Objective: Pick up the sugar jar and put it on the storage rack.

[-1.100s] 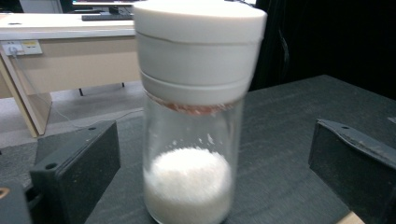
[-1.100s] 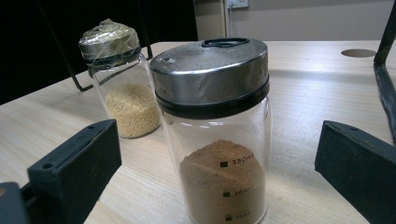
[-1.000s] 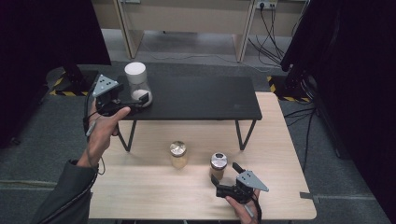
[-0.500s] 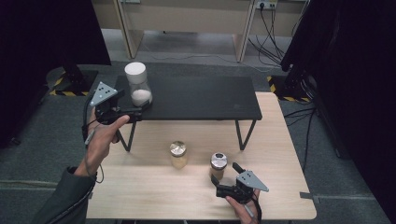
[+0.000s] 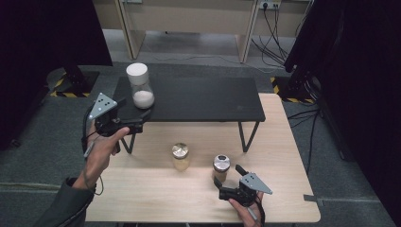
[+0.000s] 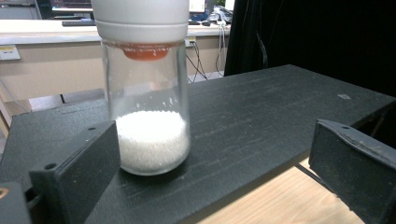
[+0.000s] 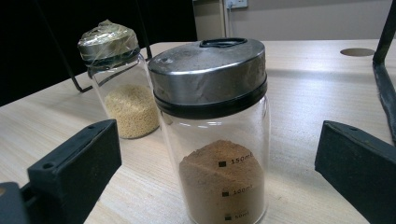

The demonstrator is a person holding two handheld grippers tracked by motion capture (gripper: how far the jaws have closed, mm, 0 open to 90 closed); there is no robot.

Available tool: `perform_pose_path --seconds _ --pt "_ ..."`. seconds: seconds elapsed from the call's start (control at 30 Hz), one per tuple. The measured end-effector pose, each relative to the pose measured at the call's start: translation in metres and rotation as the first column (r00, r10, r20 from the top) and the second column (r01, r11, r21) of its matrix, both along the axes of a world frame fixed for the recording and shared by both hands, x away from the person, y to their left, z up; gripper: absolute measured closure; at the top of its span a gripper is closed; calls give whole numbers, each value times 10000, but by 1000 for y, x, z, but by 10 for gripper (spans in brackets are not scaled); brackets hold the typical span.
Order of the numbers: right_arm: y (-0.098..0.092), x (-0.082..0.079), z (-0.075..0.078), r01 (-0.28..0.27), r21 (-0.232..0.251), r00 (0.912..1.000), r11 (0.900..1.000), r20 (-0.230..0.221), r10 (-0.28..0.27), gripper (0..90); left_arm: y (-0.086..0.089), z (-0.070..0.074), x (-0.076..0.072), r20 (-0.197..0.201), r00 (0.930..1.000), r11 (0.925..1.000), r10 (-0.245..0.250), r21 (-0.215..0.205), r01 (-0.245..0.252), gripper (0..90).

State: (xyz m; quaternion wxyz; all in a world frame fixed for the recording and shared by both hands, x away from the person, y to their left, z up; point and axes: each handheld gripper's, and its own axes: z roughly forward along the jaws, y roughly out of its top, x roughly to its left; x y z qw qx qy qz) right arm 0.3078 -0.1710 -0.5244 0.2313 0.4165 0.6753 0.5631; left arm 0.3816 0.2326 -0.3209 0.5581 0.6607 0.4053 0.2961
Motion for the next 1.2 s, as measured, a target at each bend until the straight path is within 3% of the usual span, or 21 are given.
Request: perform_pose_path --seconds 0.5,1.2 --pt "0 0 0 0 -13 10000 10000 -4 0 6 0 -20 -25 46 9985 9985 -545 -98 546 18" --pt "0 0 0 -18 -33 10000 10000 16 19 6 2 -64 -53 104 9953 9951 -965 -202 967 18"
